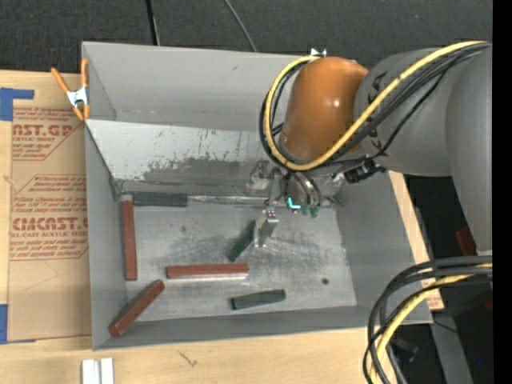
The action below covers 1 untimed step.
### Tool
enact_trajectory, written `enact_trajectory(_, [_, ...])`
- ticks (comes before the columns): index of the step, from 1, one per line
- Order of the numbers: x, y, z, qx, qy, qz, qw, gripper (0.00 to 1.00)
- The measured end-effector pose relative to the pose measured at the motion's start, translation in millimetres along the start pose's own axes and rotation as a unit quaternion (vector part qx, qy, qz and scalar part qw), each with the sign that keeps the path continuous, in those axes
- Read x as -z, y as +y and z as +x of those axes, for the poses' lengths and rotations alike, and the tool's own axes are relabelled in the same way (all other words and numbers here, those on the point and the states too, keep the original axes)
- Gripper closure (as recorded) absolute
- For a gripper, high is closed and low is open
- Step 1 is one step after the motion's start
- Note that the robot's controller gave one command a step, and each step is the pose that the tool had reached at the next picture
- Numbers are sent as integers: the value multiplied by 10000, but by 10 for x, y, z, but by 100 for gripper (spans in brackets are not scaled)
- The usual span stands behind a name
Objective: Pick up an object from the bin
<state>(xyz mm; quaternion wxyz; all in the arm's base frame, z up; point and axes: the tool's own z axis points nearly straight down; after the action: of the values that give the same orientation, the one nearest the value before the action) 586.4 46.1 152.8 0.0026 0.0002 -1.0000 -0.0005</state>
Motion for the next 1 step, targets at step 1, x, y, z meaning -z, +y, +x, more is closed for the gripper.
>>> enact_trajectory(1, [33,-2,-18,0,-33,-1,10000,0])
